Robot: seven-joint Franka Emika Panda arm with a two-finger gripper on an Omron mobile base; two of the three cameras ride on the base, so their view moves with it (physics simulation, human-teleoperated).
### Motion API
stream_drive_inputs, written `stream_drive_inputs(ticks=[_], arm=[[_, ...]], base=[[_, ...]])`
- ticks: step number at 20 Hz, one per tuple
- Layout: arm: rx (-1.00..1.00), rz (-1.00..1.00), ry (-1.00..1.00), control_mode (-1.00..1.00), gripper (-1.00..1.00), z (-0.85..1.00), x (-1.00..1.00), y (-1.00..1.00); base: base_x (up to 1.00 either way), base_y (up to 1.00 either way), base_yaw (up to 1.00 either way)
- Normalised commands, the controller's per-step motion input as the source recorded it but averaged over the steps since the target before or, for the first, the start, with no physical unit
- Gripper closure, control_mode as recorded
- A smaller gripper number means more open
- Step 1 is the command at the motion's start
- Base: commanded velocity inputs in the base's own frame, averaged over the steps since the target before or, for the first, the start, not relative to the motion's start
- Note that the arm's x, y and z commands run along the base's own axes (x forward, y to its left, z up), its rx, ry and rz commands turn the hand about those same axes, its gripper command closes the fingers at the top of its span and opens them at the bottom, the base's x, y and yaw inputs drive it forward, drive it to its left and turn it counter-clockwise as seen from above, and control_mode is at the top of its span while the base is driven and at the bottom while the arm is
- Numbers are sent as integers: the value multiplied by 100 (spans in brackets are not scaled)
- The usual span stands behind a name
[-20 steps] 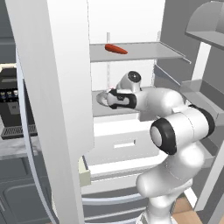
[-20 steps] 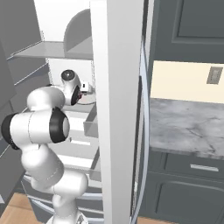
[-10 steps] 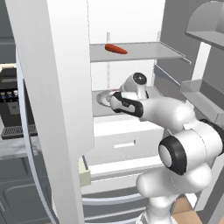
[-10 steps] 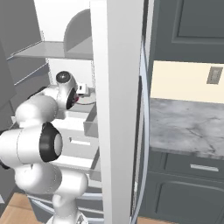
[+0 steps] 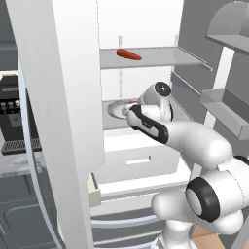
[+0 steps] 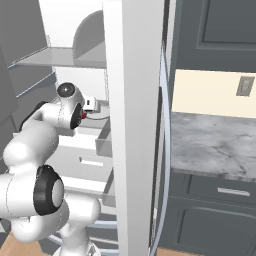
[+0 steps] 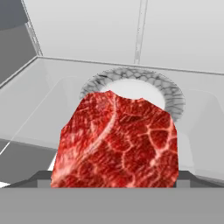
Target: Transport the steak from the fridge to the microwave and turn on the microwave.
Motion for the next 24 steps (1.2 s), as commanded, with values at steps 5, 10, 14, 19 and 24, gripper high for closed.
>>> stream_drive_inputs(ticks=[5, 10, 14, 19, 24], arm=[[0, 0, 0, -100, 100, 18, -48, -4], [0, 0, 0, -100, 100, 18, -48, -2], [0, 0, 0, -100, 100, 15, -48, -1], [0, 0, 0, -100, 100, 14, -46, -3], [0, 0, 0, -100, 100, 13, -45, -5]], base=[[0, 0, 0], [0, 0, 0], [0, 0, 0], [0, 0, 0], [0, 0, 0]])
